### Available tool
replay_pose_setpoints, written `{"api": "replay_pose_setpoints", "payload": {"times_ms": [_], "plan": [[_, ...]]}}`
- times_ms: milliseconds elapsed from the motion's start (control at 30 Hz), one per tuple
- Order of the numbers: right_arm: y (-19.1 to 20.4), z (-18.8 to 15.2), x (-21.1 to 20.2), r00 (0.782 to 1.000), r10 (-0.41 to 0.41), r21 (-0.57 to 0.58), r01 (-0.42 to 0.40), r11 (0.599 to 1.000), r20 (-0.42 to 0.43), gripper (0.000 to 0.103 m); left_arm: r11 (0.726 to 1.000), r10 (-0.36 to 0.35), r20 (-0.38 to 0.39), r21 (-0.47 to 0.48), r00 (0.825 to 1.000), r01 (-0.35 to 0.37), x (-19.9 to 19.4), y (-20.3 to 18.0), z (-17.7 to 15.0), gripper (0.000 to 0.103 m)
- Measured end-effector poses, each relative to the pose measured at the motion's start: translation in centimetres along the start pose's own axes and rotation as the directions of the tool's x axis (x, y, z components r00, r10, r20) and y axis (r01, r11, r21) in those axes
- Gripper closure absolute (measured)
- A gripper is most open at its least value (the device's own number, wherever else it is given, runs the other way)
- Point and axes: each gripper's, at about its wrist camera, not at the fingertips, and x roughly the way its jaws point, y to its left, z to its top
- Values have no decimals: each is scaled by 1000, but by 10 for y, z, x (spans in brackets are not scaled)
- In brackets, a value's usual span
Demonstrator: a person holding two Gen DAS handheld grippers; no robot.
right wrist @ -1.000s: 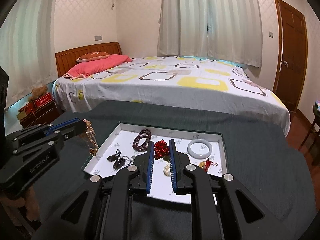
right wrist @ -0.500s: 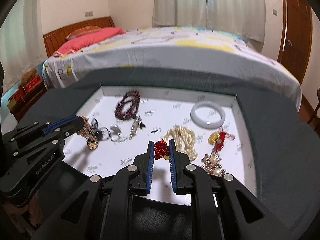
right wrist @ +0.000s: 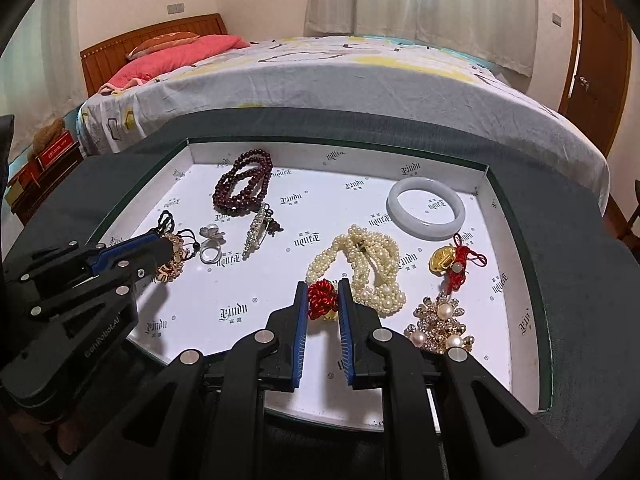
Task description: Organize jewelry
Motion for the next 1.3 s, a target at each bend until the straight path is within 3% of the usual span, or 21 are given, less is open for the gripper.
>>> {"api": "replay_pose_setpoints", "payload": {"times_ms": [233, 300, 367, 600, 867, 1100, 1300], "plan": [[2, 1, 2, 1000, 1, -4, -1, 1000, -4, 86, 1000, 5, -1, -6, 1000, -5, 1, 0, 1, 91], [2, 1, 3, 1000, 2, -6, -2, 1000, -8, 82, 1000, 8, -1, -4, 1000, -8, 1, 0, 1, 82], [2, 0, 2, 1000, 1, -4, -1, 1000, -4, 66, 1000, 8, -6, -10, 1000, -8, 2, 1, 1, 66], [2, 0, 0, 1000, -4, -2, 4, 1000, 3, 63, 999, 9, -13, -33, 1000, -10, 3, 6, 1, 54], [-2, 1, -13, 999, -29, 15, 28, 999, 32, 44, 999, 28, -8, -35, 1000, -28, -4, 4, 0, 35], [-10, -2, -35, 996, -56, 50, 53, 997, 62, 27, 997, 72, 37, -30, 997, -71, -36, 4, 0, 20], [-17, -11, -68, 994, -72, 86, 65, 994, 81, 24, 995, 100, 83, -33, 992, -97, -81, 3, -8, 13]]}}
